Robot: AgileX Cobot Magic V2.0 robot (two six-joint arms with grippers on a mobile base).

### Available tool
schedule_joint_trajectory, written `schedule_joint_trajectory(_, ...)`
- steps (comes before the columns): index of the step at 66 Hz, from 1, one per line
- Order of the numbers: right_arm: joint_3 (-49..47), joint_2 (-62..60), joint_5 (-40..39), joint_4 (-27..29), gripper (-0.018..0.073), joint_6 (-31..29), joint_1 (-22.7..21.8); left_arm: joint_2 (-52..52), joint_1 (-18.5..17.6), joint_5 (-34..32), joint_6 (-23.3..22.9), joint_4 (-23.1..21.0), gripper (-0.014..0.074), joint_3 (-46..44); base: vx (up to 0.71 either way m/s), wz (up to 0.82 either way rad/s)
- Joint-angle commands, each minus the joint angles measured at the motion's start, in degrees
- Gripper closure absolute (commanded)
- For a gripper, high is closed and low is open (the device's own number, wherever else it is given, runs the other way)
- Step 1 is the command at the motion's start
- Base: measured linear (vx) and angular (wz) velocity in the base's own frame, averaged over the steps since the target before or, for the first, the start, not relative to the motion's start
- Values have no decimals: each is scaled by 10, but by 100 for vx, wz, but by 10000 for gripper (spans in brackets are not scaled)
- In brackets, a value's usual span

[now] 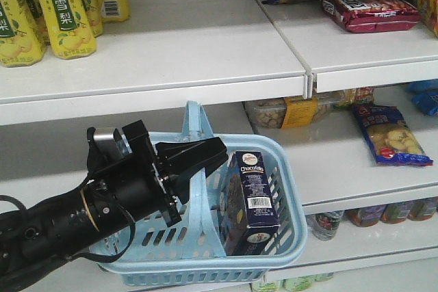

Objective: Left arm holds basket, right arm returns cookies

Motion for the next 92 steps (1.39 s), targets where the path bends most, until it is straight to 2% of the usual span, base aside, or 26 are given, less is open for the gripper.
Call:
schedule_joint_trajectory(1,9,-7,-41,-5,556,-5,-3,-20,-4,-152,3,-24,599,-17,5,18)
schedule_joint_trajectory(92,9,-7,-41,-5,556,-5,-3,-20,-4,-152,3,-24,599,-17,3,11)
